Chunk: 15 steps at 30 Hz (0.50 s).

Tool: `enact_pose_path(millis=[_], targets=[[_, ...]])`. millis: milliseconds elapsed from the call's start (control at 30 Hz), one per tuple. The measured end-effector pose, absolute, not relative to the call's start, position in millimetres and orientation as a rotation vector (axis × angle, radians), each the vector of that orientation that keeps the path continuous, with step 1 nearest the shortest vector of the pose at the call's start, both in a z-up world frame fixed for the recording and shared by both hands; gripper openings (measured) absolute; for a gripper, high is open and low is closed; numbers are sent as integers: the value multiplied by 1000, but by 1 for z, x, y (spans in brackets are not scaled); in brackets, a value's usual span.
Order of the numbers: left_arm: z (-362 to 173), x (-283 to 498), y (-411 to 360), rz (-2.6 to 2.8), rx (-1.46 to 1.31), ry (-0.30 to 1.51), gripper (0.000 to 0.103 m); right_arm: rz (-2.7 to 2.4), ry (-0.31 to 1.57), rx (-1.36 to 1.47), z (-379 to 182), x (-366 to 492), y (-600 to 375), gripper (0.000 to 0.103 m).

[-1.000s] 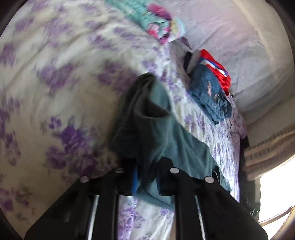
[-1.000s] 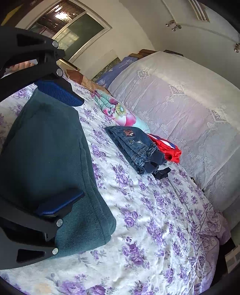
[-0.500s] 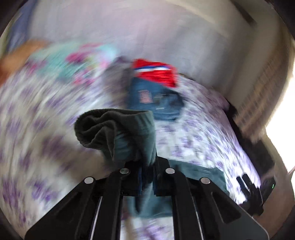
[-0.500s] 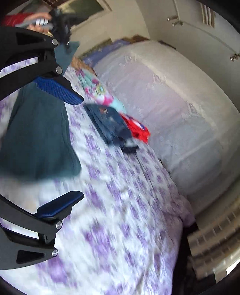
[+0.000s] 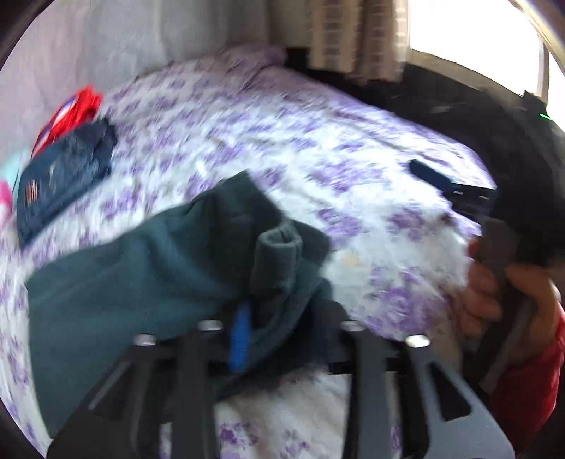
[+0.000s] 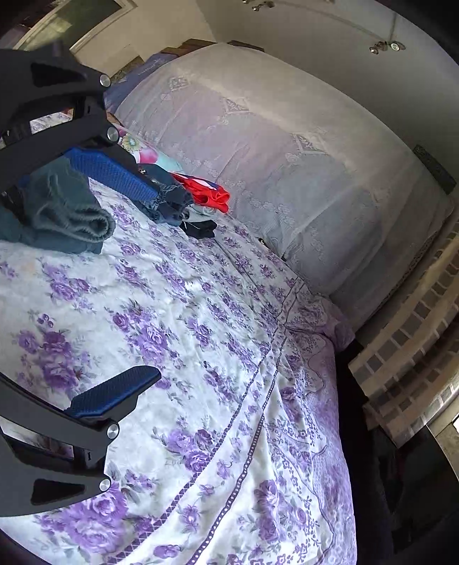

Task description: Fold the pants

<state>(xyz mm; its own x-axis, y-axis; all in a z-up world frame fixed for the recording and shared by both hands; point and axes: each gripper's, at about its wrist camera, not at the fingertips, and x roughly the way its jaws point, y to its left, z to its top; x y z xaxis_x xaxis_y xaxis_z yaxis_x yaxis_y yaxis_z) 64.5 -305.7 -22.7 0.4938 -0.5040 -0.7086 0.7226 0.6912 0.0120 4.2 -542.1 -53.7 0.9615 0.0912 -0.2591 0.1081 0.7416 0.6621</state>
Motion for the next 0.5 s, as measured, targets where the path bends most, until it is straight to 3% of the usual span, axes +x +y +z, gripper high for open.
enact_pose_path(millis=[33,100,267,400,500], targets=[[-15,61,-299,-778,309,723,76,-5,293,732,-54,6,-541,95],[3,55,-276,-759,232,670,83,14,320,701,-52,11,-531,95],[27,77,-208,-588,90,637,84,49,363,526,-35,14,-486,95],[5,122,-157,-421,-46,773,84,116,415,383,-24,23,-439,95],[-23,131,-156,-409,-16,874,84,88,583,150,-36,40,-403,95]])
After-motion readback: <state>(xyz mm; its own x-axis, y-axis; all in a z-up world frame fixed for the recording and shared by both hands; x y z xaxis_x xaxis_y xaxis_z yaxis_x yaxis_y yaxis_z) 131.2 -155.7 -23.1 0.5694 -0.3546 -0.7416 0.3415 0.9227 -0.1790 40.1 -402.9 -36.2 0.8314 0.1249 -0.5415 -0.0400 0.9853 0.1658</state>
